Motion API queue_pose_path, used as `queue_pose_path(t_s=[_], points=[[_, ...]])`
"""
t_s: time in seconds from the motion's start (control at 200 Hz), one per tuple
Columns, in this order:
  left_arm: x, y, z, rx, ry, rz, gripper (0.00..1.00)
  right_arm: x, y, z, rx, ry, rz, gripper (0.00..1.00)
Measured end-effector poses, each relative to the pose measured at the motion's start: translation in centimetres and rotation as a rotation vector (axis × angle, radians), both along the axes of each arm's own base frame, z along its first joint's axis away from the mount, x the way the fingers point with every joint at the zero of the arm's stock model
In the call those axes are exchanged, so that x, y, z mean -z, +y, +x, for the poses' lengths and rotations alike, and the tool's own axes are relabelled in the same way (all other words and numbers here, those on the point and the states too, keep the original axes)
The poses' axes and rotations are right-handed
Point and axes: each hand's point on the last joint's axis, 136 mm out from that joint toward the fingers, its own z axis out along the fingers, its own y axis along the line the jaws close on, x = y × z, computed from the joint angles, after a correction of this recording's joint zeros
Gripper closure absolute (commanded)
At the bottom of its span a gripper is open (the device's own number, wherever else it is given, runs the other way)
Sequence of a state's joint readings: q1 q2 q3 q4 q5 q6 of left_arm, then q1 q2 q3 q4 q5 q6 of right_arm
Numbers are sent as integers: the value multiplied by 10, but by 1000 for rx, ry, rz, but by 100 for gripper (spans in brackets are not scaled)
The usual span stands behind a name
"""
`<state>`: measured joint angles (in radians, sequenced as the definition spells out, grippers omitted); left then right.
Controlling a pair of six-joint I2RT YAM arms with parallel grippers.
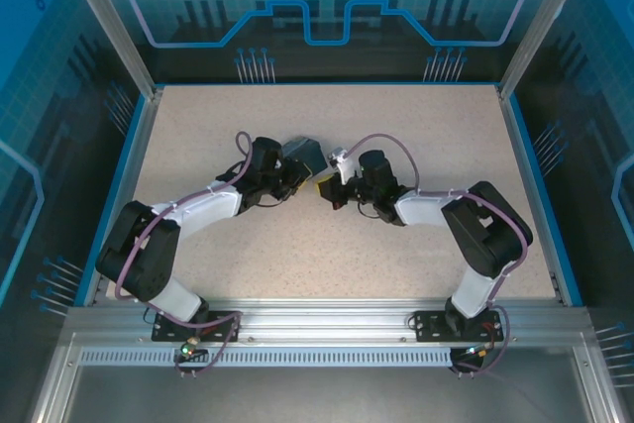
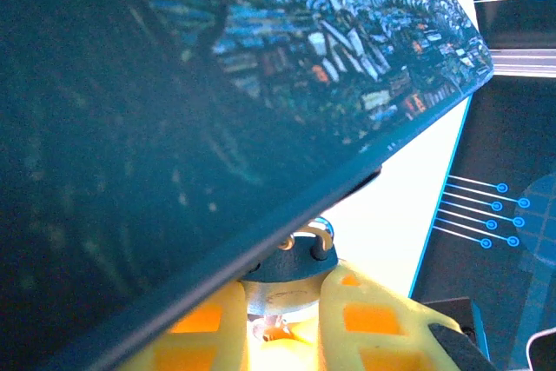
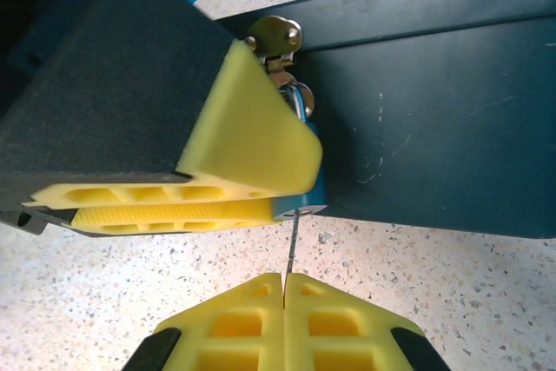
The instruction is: Unlock a padlock with a key
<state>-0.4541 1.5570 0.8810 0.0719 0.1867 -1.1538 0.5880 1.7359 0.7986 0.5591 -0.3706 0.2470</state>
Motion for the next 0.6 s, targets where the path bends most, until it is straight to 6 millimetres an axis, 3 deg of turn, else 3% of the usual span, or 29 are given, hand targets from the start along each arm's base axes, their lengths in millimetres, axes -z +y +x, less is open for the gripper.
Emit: queue_pose_path(t_s=[0.6], points=[[0,-1,-1,8,3,-6,90,-1,-5,0,2,-108,-37,100]])
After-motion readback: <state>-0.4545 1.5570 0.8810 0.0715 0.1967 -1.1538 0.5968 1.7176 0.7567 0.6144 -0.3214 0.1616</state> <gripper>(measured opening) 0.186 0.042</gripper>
